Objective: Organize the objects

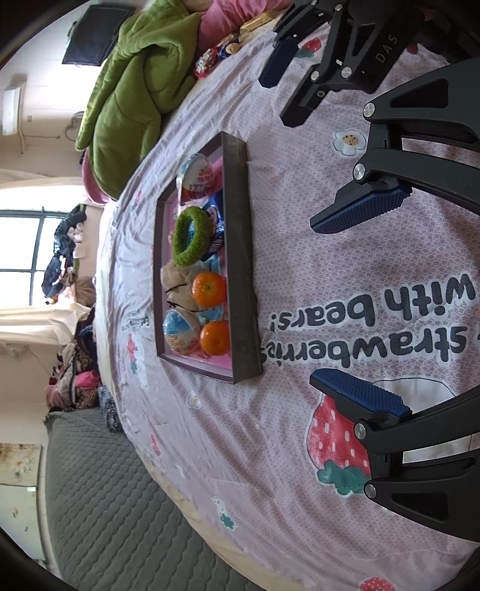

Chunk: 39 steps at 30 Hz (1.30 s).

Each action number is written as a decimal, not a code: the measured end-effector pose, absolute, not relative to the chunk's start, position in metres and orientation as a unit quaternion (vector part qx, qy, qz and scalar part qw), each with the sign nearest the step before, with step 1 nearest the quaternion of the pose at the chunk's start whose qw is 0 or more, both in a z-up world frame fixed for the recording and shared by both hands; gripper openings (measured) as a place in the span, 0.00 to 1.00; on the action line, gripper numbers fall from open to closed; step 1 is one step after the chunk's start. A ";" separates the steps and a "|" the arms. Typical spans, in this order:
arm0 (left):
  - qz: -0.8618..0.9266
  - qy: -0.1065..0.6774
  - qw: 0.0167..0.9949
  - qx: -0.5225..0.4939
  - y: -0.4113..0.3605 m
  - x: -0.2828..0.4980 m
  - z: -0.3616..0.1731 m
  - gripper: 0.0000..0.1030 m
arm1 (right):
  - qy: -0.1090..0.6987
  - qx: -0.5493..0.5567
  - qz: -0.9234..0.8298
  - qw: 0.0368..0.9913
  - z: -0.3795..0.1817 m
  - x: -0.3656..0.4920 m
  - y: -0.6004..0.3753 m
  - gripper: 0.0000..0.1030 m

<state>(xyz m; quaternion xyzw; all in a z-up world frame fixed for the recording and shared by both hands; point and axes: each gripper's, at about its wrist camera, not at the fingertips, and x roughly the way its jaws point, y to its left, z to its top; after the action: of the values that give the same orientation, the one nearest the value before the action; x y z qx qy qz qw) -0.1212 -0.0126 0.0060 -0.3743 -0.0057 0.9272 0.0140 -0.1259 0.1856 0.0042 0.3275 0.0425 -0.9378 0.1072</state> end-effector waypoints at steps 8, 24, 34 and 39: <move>0.936 -0.006 0.007 -0.353 -0.014 -0.118 0.005 0.74 | 0.032 0.324 -0.939 0.107 0.000 -0.123 0.184 0.64; 0.932 -0.003 -0.007 -0.364 -0.019 -0.113 -0.010 0.74 | 0.018 0.333 -0.939 0.089 -0.015 -0.118 0.194 0.64; 0.930 -0.005 -0.008 -0.368 -0.021 -0.110 -0.017 0.74 | 0.013 0.336 -0.938 0.086 -0.016 -0.119 0.197 0.64; 0.929 -0.005 -0.009 -0.369 -0.022 -0.111 -0.018 0.74 | 0.013 0.337 -0.937 0.087 -0.018 -0.120 0.196 0.64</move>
<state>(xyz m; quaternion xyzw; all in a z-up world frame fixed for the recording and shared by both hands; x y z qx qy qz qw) -0.1115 -0.0223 -0.0177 -0.3693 -0.0055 0.9293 -0.0094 -0.1200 0.1964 -0.0176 0.3372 0.0134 -0.9373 0.0865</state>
